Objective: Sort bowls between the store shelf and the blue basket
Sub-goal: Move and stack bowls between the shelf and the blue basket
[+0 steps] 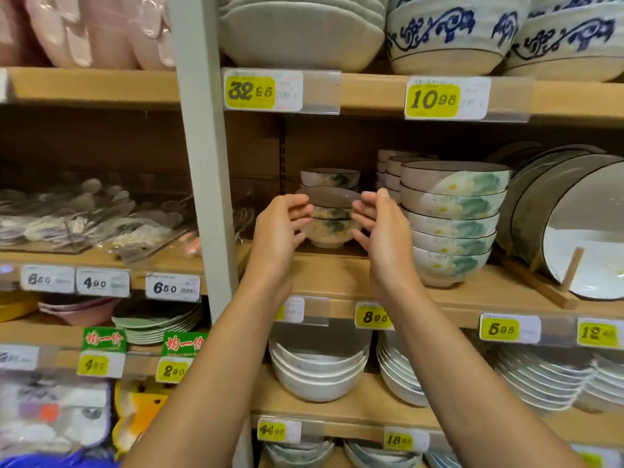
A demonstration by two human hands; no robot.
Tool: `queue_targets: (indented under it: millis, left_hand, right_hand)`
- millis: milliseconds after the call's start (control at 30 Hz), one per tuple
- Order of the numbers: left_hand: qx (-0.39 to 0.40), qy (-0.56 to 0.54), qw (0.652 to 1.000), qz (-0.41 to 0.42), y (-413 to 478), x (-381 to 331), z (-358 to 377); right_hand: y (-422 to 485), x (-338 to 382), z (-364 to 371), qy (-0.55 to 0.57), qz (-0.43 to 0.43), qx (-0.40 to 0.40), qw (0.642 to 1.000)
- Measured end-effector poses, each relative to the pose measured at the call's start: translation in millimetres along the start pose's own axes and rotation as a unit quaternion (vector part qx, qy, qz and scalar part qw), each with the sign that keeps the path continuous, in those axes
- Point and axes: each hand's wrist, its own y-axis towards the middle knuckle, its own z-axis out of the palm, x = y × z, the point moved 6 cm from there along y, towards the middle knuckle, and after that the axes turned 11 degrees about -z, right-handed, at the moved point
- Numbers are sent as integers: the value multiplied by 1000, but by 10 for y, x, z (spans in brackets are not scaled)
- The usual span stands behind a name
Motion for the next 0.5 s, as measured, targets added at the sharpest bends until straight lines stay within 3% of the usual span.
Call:
queue_targets:
  millis: [233, 500]
  left_hand:
    - [-11, -23, 999, -41, -1021, 303, -486]
    - [-193, -16, 972, -130, -2033, 945, -1645]
  right_hand:
    - [-833, 150, -337, 153, 116, 17, 981]
    - [-2003, -257, -144, 174, 280, 112, 937]
